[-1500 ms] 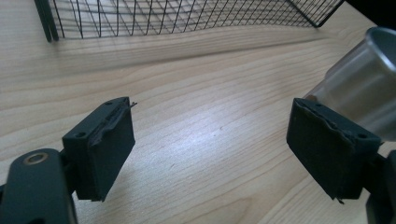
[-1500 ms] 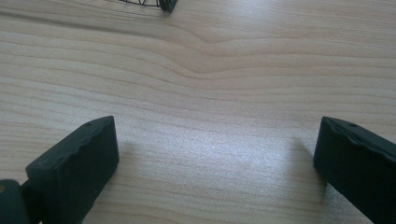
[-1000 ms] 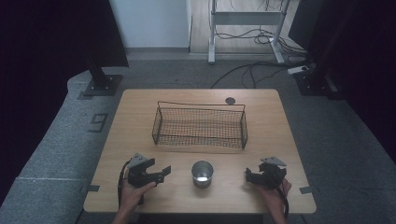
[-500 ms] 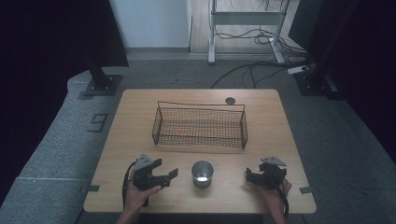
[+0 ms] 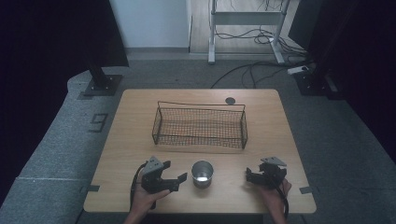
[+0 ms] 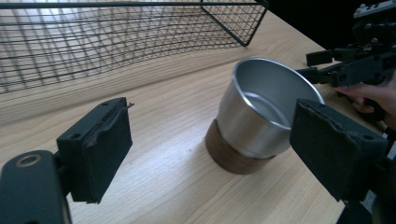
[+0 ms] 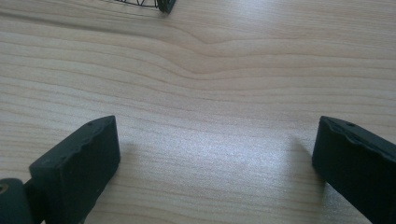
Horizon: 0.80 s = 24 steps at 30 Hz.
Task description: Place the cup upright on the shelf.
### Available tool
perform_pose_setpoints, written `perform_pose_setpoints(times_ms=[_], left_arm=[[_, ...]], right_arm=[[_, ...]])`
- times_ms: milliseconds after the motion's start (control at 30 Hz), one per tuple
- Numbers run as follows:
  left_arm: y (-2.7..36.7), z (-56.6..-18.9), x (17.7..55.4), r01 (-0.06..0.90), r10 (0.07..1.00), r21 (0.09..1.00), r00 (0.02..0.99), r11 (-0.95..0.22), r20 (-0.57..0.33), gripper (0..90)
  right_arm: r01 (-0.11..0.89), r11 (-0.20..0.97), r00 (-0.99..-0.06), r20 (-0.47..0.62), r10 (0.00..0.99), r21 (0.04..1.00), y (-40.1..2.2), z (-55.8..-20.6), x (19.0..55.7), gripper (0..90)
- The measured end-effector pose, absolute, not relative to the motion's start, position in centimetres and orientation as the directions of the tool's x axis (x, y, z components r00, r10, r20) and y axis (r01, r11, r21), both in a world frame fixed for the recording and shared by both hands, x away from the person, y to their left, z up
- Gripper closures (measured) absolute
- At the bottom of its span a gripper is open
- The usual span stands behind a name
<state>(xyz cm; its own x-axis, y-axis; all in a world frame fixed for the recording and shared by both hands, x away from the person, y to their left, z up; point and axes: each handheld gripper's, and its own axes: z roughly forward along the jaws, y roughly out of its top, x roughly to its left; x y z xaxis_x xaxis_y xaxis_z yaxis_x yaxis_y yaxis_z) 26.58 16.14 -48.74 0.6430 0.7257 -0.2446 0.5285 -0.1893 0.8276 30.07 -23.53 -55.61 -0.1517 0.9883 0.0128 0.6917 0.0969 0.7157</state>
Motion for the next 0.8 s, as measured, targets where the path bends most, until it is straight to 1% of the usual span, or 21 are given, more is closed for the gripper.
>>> perform_pose_setpoints(times_ms=[300, 367, 433, 700, 800], left_arm=[[14.8, -48.6, 26.3, 0.522, 0.699, 0.826, 0.672, -0.213, -0.245, 10.2], [14.3, -48.7, 26.3, 0.522, 0.694, 0.822, 0.679, -0.227, -0.239, 7.3], [13.7, -48.7, 26.3, 0.52, 0.689, 0.821, 0.685, -0.235, -0.237, 6.5], [12.6, -48.9, 26.3, 0.515, 0.675, 0.817, 0.702, -0.259, -0.228, 5.4], [11.9, -49.2, 26.4, 0.51, 0.678, 0.814, 0.705, -0.279, -0.209, 4.9]], right_arm=[[0.691, 0.096, -0.151, 0.013, 0.989, 0.716, -23.5, -55.6, 30.1, 1.0], [0.691, 0.096, -0.15, 0.013, 0.989, 0.716, -23.5, -55.6, 30.1, 1.1], [0.691, 0.095, -0.149, 0.013, 0.989, 0.717, -23.5, -55.6, 30.1, 1.2], [0.691, 0.094, -0.148, 0.013, 0.989, 0.717, -23.5, -55.6, 30.1, 1.4], [0.691, 0.094, -0.148, 0.013, 0.989, 0.717, -23.5, -55.6, 30.1, 1.4]])
